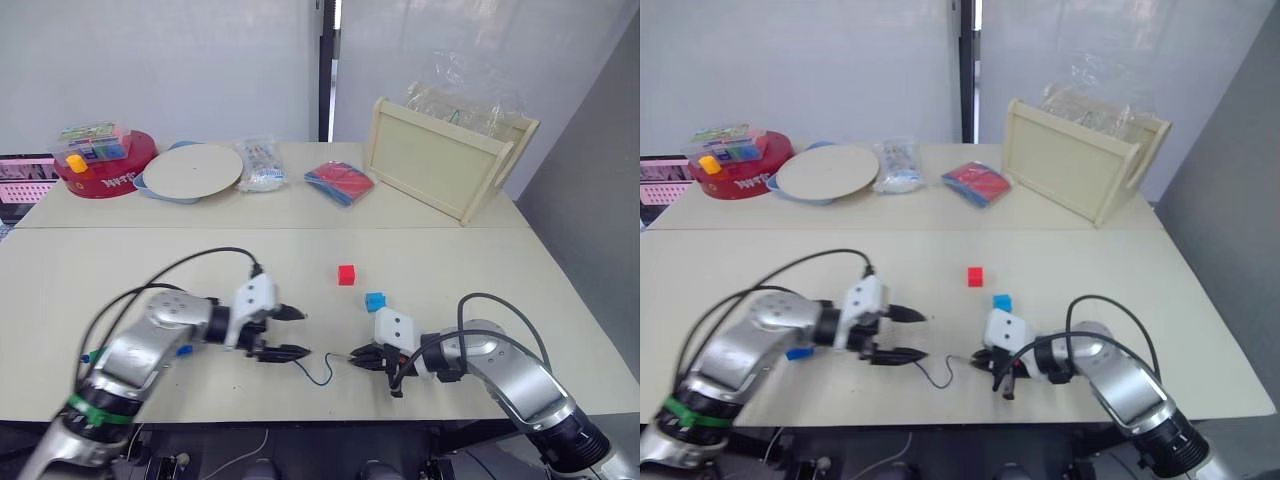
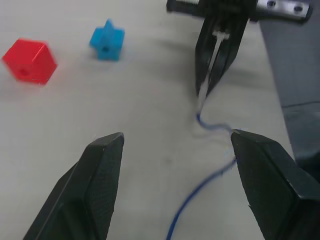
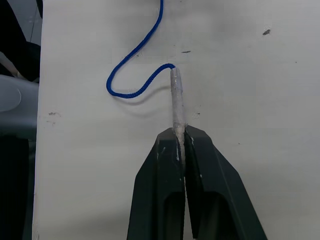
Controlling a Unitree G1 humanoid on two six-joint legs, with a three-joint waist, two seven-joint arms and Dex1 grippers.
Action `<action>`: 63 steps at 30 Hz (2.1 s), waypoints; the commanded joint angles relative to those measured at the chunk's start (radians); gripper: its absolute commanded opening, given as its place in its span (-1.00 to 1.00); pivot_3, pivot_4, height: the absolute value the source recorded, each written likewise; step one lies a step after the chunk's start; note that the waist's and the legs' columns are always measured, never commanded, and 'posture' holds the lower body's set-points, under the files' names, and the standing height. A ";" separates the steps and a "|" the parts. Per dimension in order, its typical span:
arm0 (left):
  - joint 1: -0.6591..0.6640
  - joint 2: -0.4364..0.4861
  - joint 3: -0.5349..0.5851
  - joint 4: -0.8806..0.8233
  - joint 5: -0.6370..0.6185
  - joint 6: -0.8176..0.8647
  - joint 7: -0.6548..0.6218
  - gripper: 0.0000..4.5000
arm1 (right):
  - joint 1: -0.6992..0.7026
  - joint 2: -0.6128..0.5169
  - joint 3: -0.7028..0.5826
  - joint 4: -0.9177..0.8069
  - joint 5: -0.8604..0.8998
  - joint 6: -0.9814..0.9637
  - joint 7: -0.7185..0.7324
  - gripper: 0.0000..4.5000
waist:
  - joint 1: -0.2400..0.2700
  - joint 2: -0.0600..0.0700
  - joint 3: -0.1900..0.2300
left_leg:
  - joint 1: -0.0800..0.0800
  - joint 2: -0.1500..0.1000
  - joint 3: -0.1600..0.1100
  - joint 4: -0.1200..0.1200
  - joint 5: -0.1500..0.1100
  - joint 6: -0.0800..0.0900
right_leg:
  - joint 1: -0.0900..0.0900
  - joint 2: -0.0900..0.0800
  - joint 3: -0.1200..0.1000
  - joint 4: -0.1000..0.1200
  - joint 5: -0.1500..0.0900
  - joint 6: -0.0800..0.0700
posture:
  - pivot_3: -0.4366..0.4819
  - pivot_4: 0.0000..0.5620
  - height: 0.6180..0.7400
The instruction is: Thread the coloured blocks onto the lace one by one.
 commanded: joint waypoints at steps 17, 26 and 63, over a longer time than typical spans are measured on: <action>-0.028 -0.120 -0.079 0.145 0.044 -0.045 -0.007 -0.64 | -0.011 -0.007 -0.005 -0.063 0.000 0.044 -0.023 -1.00 | 0.002 0.000 0.000 | 0.000 -0.001 0.000 0.001 0.000 0.000 | 0.000 0.000 0.000 0.000 0.000 0.000 | -0.05 -0.47 1.00; -0.040 -0.134 -0.057 0.156 0.034 -0.040 -0.010 -0.99 | 0.000 -0.020 0.003 -0.064 -0.003 0.043 -0.019 -1.00 | 0.002 0.000 0.000 | 0.000 -0.001 0.000 0.001 0.000 0.000 | 0.000 0.000 0.000 0.001 0.000 0.000 | -0.05 -0.47 1.00; 0.097 0.009 0.035 0.087 0.018 -0.023 -0.037 -1.00 | 0.140 0.738 -0.273 0.239 -0.214 -0.101 -1.103 0.89 | -0.004 0.000 -0.001 | 0.003 -0.001 0.000 -0.002 0.001 -0.002 | 0.000 -0.001 0.001 0.003 0.000 0.000 | -0.05 -0.47 1.00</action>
